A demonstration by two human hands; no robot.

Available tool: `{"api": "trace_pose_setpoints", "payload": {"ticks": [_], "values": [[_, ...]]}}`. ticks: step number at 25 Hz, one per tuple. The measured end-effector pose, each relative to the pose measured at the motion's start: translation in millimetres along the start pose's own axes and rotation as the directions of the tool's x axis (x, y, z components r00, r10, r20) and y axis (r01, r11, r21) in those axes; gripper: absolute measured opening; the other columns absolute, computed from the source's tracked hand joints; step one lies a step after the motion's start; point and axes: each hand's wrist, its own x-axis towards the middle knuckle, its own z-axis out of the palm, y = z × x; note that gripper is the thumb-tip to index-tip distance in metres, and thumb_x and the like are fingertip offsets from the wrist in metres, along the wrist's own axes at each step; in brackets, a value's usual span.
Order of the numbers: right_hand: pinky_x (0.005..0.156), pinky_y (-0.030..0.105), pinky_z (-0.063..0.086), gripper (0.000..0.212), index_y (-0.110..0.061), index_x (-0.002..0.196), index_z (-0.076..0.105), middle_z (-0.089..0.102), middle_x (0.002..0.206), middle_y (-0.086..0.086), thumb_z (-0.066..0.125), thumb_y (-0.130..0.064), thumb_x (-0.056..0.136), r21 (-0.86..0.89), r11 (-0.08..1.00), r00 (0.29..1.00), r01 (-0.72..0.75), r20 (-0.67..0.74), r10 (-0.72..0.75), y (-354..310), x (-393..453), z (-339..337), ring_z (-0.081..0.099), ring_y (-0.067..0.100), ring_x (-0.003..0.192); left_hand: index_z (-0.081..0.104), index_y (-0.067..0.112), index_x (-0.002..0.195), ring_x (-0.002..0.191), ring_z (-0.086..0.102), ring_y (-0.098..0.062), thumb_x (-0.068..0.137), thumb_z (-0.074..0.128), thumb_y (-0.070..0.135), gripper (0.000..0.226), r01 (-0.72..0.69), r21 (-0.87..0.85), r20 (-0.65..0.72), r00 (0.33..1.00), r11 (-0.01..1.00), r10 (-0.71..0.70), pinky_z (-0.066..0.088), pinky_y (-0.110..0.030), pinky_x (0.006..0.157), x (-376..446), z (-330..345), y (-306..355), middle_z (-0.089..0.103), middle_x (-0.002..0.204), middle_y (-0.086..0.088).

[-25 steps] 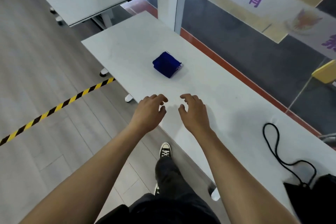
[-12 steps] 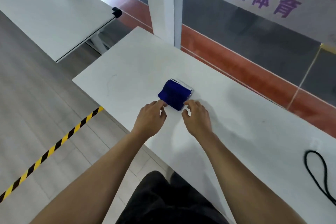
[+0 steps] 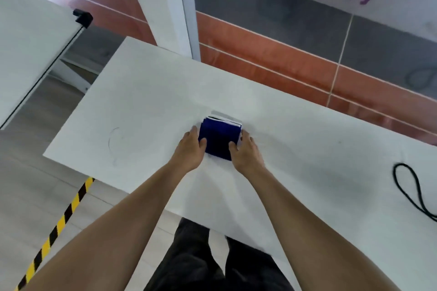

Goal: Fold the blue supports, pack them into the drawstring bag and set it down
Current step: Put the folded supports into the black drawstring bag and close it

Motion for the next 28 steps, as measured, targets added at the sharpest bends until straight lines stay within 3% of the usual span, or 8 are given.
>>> {"api": "trace_pose_setpoints", "payload": {"ticks": [2, 6, 9, 14, 17, 20, 24, 28], "values": [[0.098, 0.035, 0.040, 0.054, -0.021, 0.153, 0.030, 0.048, 0.141, 0.009, 0.044, -0.032, 0.102, 0.123, 0.989, 0.996, -0.087, 0.026, 0.085, -3.8, 4.4, 11.2, 0.050, 0.030, 0.128, 0.041, 0.012, 0.144, 0.127, 0.053, -0.027, 0.104, 0.045, 0.026, 0.043, 0.016, -0.106, 0.067, 0.998, 0.994, -0.009, 0.041, -0.032, 0.096, 16.0, 2.0, -9.6, 0.054, 0.140, -0.008], [0.096, 0.030, 0.036, 0.061, -0.028, 0.159, 0.017, 0.041, 0.141, 0.011, 0.042, -0.024, 0.104, 0.300, 0.940, 0.986, -0.163, 0.029, 0.162, -10.5, 3.6, 20.0, 0.049, 0.030, 0.125, 0.045, 0.016, 0.143, 0.120, 0.058, -0.021, 0.100, 0.052, 0.021, 0.043, 0.036, -0.293, 0.077, 0.997, 0.955, -0.014, 0.047, -0.038, 0.103, 28.5, 4.5, -20.7, 0.057, 0.139, -0.002], [0.095, 0.032, 0.043, 0.058, -0.028, 0.155, 0.028, 0.053, 0.138, 0.007, 0.045, -0.017, 0.101, 0.392, 0.906, 0.980, -0.162, -0.045, 0.195, -11.5, 3.5, 22.7, 0.055, 0.027, 0.119, 0.047, 0.016, 0.136, 0.112, 0.061, -0.020, 0.099, 0.054, 0.020, 0.038, 0.025, -0.340, 0.089, 0.996, 0.940, 0.005, 0.051, -0.040, 0.098, 30.8, 4.6, -22.8, 0.061, 0.130, -0.003], [0.073, 0.028, 0.047, 0.050, -0.031, 0.146, 0.040, 0.066, 0.118, 0.006, 0.054, -0.025, 0.099, 0.528, 0.824, 0.955, -0.207, -0.076, 0.288, -9.3, -11.2, 18.6, 0.064, 0.022, 0.103, 0.045, 0.013, 0.131, 0.103, 0.065, -0.024, 0.097, 0.056, 0.018, 0.036, 0.078, -0.387, 0.153, 0.988, 0.919, -0.020, 0.055, -0.039, 0.089, 22.1, 7.0, -18.6, 0.065, 0.118, -0.011], [0.086, 0.035, 0.051, 0.047, -0.042, 0.139, 0.043, 0.067, 0.104, -0.007, 0.055, -0.032, 0.095, 0.526, 0.829, 0.936, -0.190, -0.158, 0.314, -2.4, -28.8, 6.6, 0.065, 0.020, 0.103, 0.045, 0.014, 0.131, 0.103, 0.064, -0.020, 0.097, 0.056, 0.017, 0.036, 0.019, -0.386, 0.147, 0.988, 0.922, 0.041, 0.052, -0.032, 0.085, 10.2, 12.5, -2.8, 0.064, 0.116, -0.006], [0.102, 0.045, 0.044, 0.043, -0.050, 0.133, 0.042, 0.065, 0.094, -0.020, 0.052, -0.038, 0.093, 0.480, 0.855, 0.907, -0.195, -0.243, 0.344, 19.5, -52.3, -14.6, 0.061, 0.018, 0.106, 0.046, 0.015, 0.130, 0.102, 0.064, -0.017, 0.098, 0.057, 0.017, 0.034, -0.064, -0.415, 0.157, 0.978, 0.908, 0.141, 0.056, -0.039, 0.090, -9.5, 25.9, 22.2, 0.063, 0.115, -0.003], [0.093, 0.038, 0.054, 0.045, -0.037, 0.141, 0.044, 0.064, 0.105, -0.012, 0.052, -0.023, 0.098, 0.624, 0.777, 0.878, -0.090, -0.318, 0.357, 55.6, -92.2, -43.9, 0.063, 0.014, 0.102, 0.047, 0.015, 0.129, 0.101, 0.065, -0.015, 0.097, 0.060, 0.015, 0.035, -0.140, -0.430, 0.183, 0.954, 0.892, 0.238, 0.059, -0.040, 0.088, -45.0, 56.1, 56.5, 0.063, 0.114, -0.002], [0.087, 0.032, 0.053, 0.047, -0.030, 0.146, 0.040, 0.062, 0.119, -0.002, 0.048, -0.018, 0.101, 0.675, 0.737, 0.840, -0.022, -0.387, 0.380, 105.3, -139.2, -76.1, 0.061, 0.017, 0.107, 0.046, 0.020, 0.128, 0.102, 0.065, -0.015, 0.097, 0.061, 0.019, 0.034, -0.222, -0.401, 0.218, 0.919, 0.889, 0.328, 0.059, -0.042, 0.090, -85.5, 102.5, 95.3, 0.063, 0.113, 0.002]]}}
